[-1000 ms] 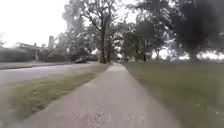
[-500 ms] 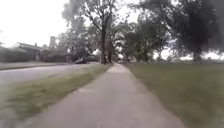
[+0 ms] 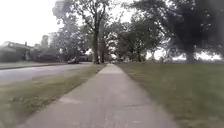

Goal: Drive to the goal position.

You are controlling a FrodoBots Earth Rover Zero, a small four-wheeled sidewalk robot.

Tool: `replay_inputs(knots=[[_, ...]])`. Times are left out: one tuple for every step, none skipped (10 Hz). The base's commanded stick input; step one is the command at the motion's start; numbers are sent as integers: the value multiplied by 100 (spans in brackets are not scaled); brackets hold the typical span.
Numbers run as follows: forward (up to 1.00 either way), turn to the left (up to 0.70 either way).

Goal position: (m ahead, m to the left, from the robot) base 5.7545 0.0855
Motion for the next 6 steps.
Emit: replay_inputs(knots=[[100, 0], [100, 0], [100, 0], [100, 0], [100, 0], [100, 0]])
